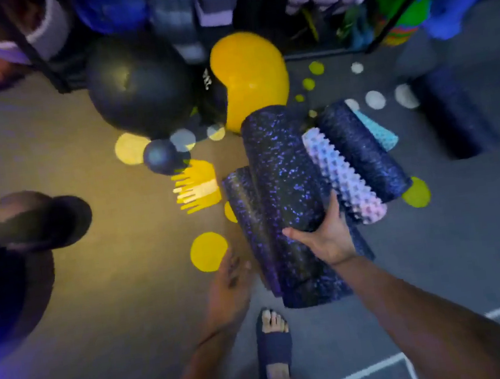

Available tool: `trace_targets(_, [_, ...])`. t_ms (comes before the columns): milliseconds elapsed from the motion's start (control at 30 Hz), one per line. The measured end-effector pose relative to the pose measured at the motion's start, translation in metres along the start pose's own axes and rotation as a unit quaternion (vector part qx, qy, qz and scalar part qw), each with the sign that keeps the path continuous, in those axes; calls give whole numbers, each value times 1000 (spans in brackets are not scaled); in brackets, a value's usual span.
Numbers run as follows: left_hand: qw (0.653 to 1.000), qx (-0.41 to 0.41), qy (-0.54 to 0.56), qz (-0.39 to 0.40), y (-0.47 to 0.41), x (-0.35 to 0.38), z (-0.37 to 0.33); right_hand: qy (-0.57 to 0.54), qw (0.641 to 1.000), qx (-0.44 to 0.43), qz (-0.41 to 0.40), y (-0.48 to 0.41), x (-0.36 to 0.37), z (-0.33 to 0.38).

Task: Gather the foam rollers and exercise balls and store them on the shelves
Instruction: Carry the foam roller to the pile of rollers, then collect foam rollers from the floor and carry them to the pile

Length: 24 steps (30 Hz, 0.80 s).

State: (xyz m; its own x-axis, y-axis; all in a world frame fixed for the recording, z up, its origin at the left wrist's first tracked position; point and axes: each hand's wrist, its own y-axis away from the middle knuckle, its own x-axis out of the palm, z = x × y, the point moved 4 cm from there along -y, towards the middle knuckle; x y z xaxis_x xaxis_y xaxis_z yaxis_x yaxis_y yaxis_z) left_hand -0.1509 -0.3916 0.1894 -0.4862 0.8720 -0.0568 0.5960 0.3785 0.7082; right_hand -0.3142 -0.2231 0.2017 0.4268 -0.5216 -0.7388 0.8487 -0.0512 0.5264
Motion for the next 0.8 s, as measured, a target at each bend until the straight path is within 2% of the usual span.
trace_targets(100, [997,23,-67,43,29,35,-31,38,996,-77,-27,-4,-55,-2])
trace_targets(167, [991,21,-113,62,62,54,-68,-10,999,-39,-22,11,-89,-14])
trace_targets(267, [991,-11,-129,39,110,71,-128,-71,996,42,-14,65,-147,-28])
trace_targets(333, [984,1,-170,57,134,79,-158,-81,996,42,-11,103,-180,-32])
trace_targets(400, [980,30,-179,84,156,89,-193,-103,994,35,-18,137,-210,-34])
trace_targets(567, [962,61,-204,170,192,108,-244,-98,991,81,-37,191,-262,-45])
trace_targets(800, [917,105,-251,292,232,143,-284,-191,964,137,-125,254,-287,-35])
